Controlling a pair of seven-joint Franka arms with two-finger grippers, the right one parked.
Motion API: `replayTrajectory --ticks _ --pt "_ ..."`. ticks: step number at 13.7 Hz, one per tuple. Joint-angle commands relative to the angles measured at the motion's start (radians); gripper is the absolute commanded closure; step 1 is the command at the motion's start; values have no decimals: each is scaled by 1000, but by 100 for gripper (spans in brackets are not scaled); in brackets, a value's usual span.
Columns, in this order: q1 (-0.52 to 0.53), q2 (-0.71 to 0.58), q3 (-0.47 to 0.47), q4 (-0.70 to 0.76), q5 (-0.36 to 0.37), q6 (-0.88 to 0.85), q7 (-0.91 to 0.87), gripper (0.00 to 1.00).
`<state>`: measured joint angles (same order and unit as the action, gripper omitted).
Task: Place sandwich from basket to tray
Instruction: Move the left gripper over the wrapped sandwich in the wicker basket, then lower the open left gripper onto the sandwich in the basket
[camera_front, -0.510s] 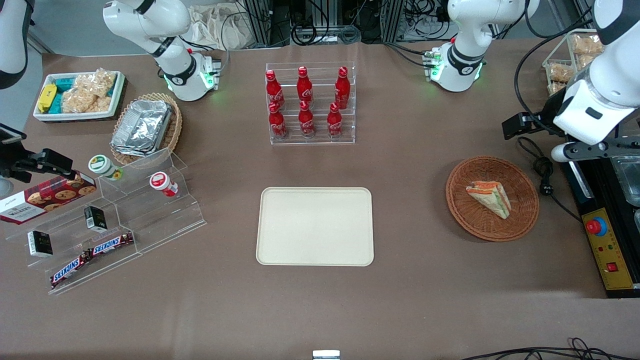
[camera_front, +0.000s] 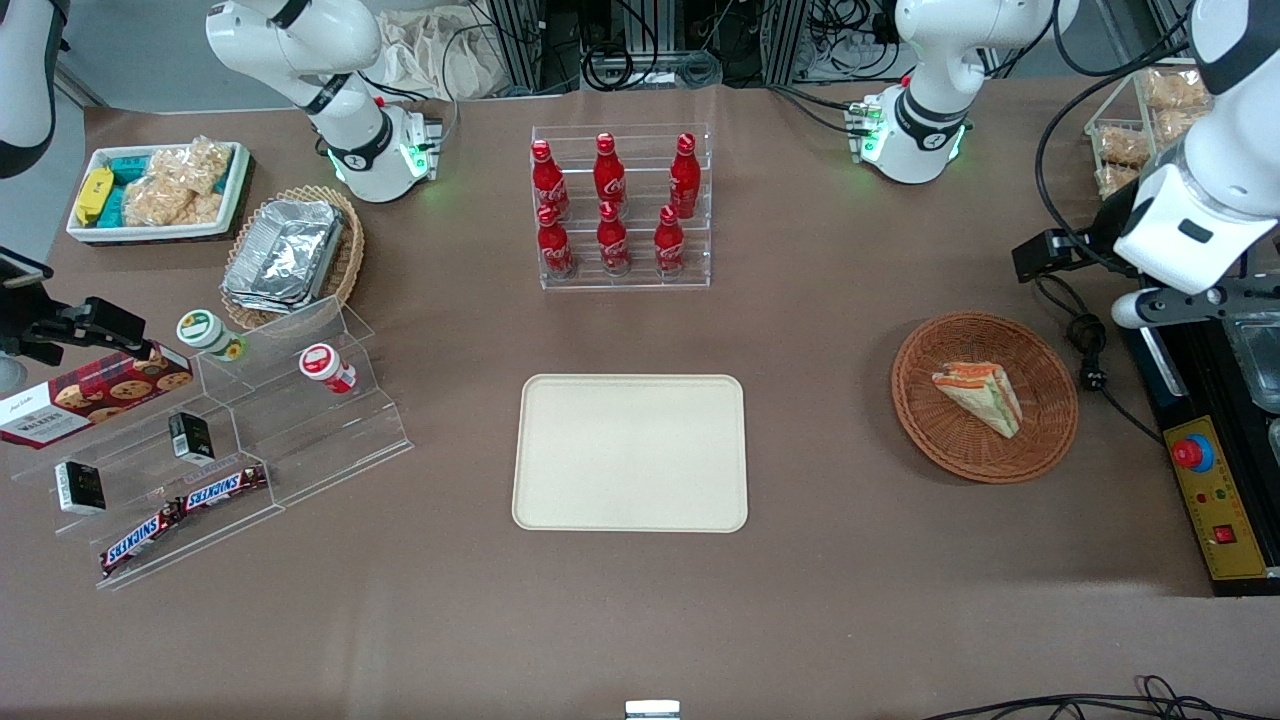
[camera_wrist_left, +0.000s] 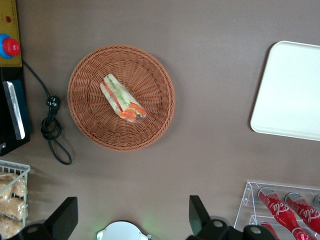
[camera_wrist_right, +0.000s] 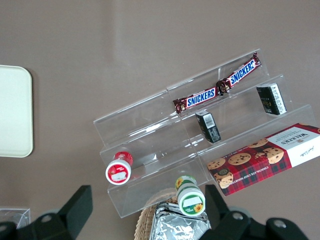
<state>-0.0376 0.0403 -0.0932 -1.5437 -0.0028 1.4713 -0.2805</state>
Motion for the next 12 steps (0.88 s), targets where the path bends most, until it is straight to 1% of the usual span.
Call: replayTrajectory --ticks 1,4,8,10,12 --pt "53 10 3 -86 -6 99 -78 0" --pt "62 7 3 -258 12 291 -185 0" --pt "82 27 4 -482 14 583 -311 0" --pt "103 70 6 -539 14 697 -370 0" --pt "105 136 6 -542 12 765 -435 0"
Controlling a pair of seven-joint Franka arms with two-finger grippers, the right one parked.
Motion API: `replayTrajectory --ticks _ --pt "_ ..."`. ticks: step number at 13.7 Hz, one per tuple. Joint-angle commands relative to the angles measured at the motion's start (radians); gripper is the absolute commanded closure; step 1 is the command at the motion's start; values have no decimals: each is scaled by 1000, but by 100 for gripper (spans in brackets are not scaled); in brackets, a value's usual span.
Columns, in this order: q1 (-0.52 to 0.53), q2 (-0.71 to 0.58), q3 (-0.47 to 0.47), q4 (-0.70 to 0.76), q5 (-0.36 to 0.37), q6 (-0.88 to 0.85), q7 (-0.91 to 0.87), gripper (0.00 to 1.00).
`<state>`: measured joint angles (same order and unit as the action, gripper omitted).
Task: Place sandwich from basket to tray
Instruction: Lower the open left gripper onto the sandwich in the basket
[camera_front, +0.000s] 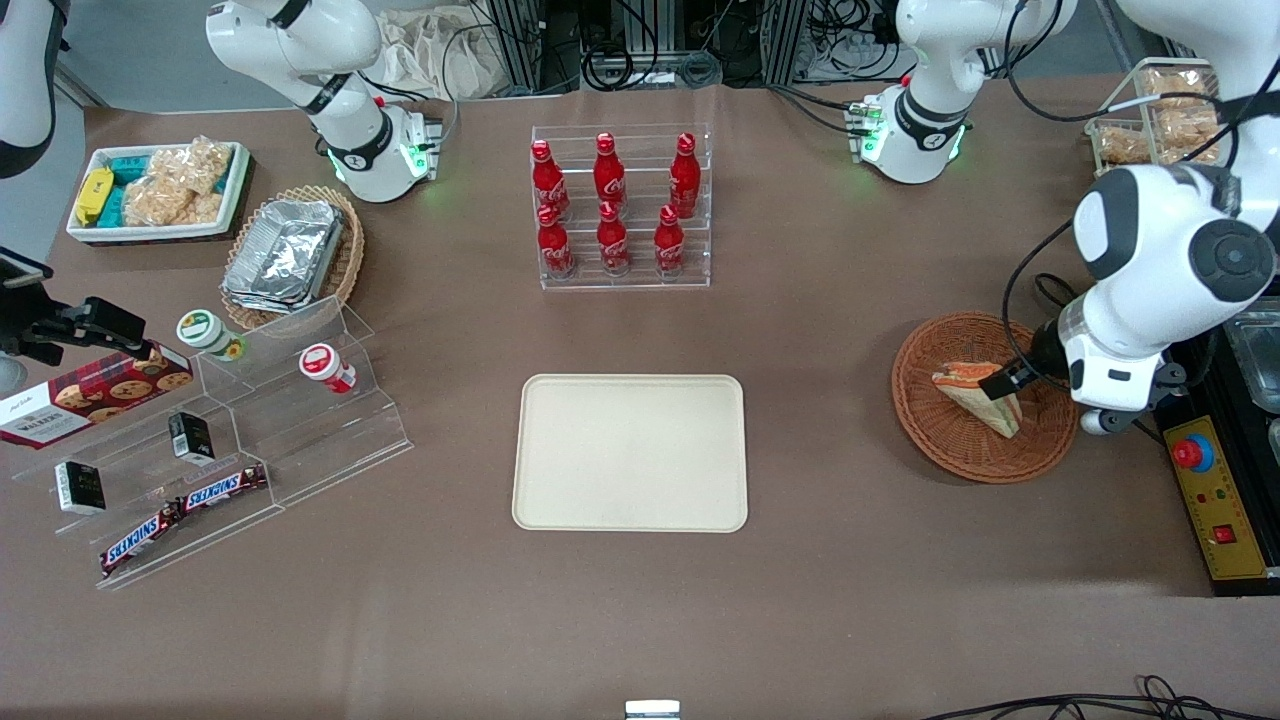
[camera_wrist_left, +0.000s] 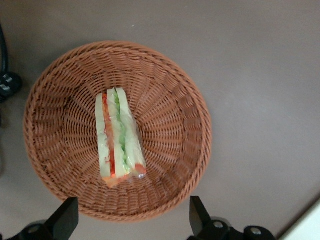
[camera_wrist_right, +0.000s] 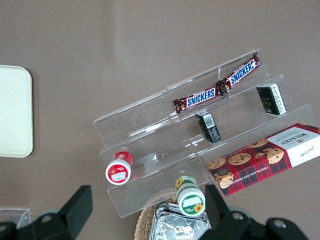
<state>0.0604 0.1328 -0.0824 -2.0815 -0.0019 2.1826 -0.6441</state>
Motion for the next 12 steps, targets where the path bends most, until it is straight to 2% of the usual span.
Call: replayTrajectory --ticks 1,3,6,9,12 --pt "7 82 -5 -5 11 90 -113 0" --pt "7 129 -4 -8 16 114 -193 0" --pt "9 136 -4 -63 74 137 -219 0" --pt "6 154 33 -83 77 183 -235 0" --pt "6 114 36 -72 77 177 -233 0"
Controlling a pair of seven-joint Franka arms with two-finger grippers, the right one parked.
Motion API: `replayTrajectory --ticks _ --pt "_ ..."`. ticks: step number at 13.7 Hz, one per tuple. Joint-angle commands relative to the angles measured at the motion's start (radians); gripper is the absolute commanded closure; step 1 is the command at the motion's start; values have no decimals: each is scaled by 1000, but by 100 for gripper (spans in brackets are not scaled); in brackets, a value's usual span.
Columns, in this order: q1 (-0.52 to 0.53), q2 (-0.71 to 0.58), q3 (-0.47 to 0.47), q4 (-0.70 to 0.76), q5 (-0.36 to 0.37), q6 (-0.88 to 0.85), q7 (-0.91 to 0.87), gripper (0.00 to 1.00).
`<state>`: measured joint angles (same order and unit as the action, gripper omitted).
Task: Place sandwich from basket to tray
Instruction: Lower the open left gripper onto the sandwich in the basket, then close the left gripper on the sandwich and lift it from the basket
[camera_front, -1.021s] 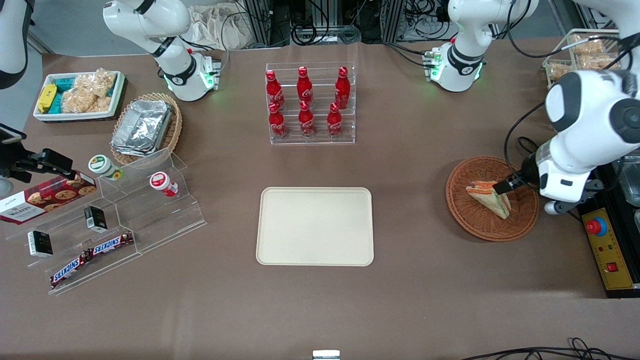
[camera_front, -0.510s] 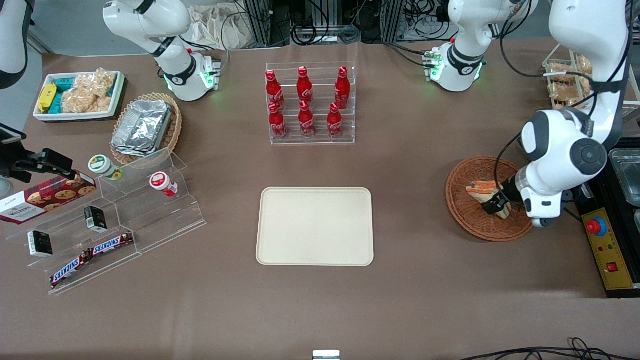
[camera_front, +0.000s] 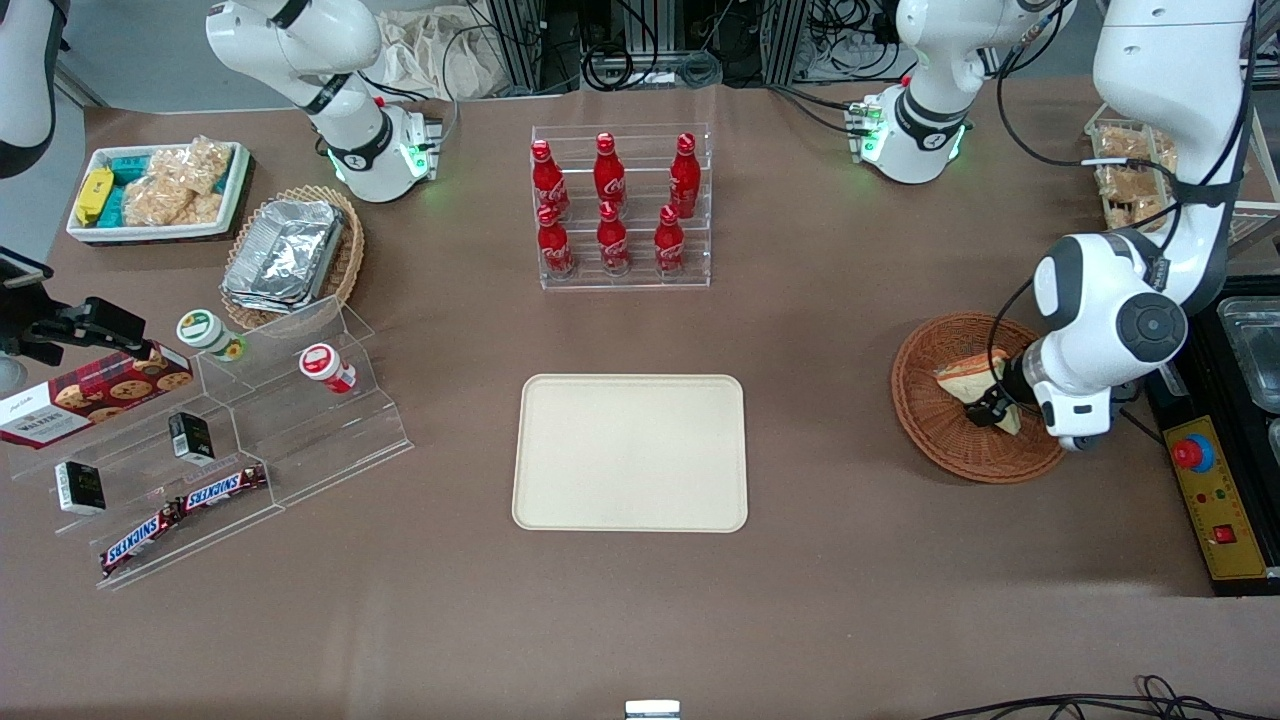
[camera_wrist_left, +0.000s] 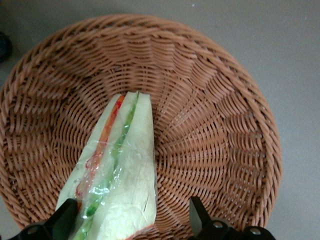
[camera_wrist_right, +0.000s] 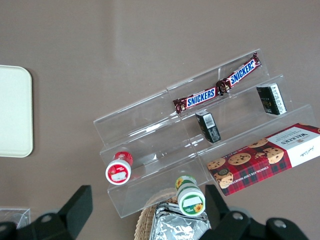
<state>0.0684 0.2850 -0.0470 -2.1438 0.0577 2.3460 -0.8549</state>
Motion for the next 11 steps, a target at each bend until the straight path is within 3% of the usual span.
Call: replayTrajectory --ticks 1,5,11 --pt "-2 -59 1 -8 18 9 -20 0" --pt "-4 -101 -1 10 19 -59 -3 0" --pt "-4 -23 -1 -11 19 -42 -19 0"
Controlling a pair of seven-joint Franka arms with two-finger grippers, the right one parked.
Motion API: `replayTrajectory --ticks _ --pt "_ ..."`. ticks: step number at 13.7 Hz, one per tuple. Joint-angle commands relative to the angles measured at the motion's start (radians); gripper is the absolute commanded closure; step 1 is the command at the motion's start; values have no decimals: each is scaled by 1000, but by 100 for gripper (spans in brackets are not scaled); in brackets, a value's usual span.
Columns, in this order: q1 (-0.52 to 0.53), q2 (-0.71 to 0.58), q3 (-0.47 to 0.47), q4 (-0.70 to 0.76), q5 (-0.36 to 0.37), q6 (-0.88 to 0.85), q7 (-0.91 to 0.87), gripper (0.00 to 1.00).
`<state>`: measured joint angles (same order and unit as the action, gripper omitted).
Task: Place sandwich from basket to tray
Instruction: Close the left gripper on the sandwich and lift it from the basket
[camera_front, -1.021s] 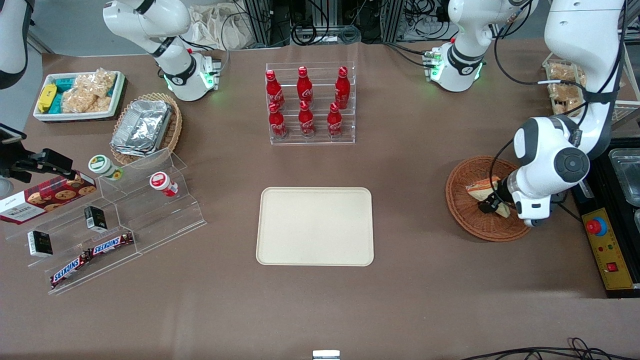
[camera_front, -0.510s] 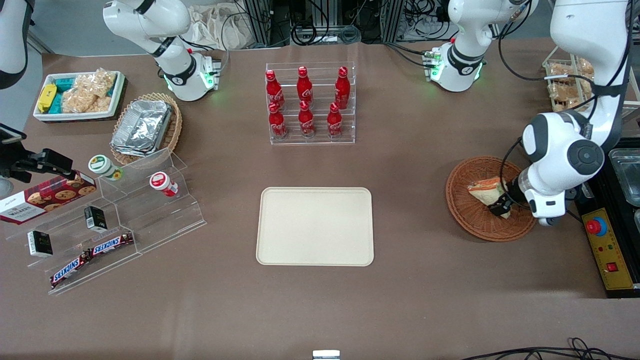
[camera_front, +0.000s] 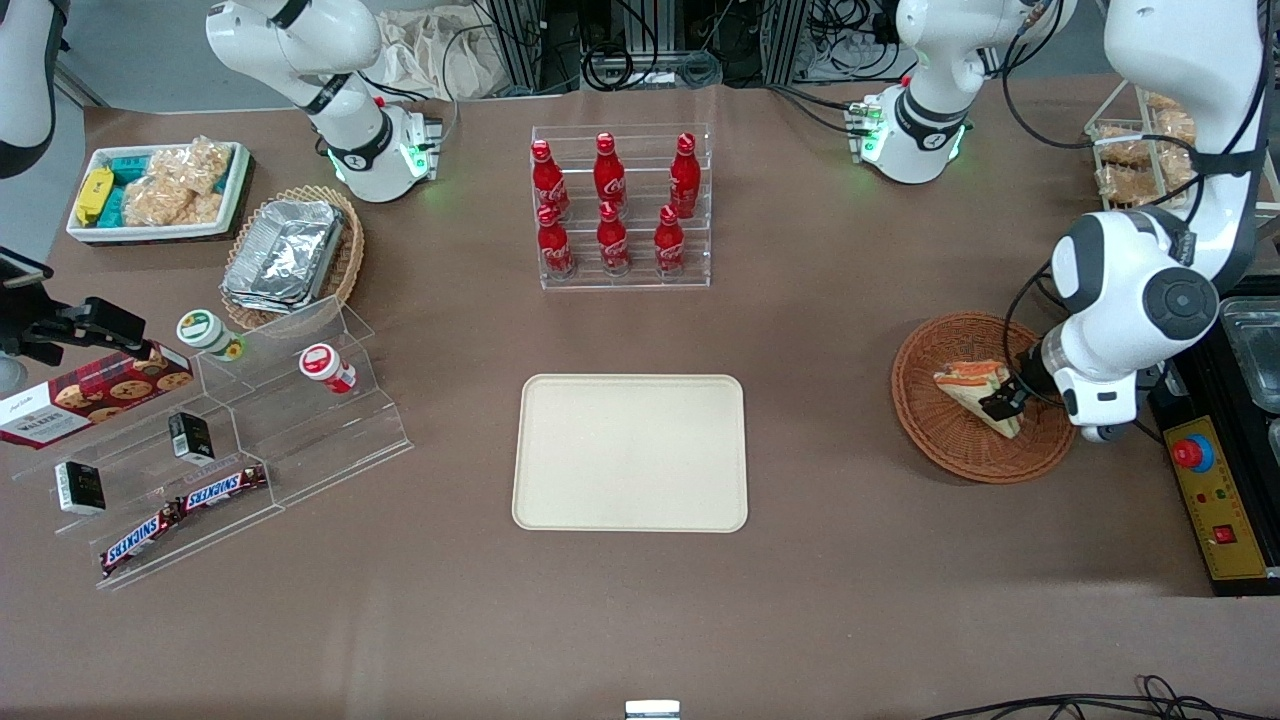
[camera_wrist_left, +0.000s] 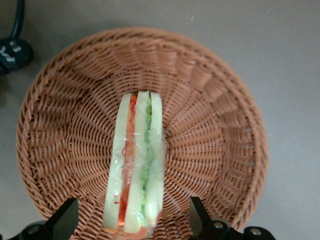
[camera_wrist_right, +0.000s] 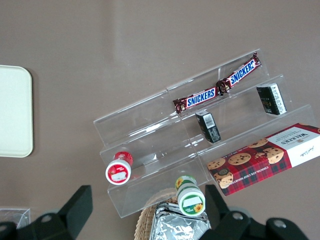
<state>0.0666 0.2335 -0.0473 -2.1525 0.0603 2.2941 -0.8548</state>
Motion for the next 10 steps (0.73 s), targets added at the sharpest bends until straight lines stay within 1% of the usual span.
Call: replayTrajectory --ticks 1,3,4,5,6,7,10 --pt "-1 44 1 -9 16 28 -20 0" --pt "-2 73 1 -10 16 57 -21 1" --pt "-2 84 1 -9 16 65 -23 17" --pt "-1 87 1 -9 16 70 -23 54" --pt "-1 93 1 -6 16 70 -23 87" --pt "-1 96 1 -3 16 71 -18 100" --pt "-2 72 0 19 16 53 -1 100"
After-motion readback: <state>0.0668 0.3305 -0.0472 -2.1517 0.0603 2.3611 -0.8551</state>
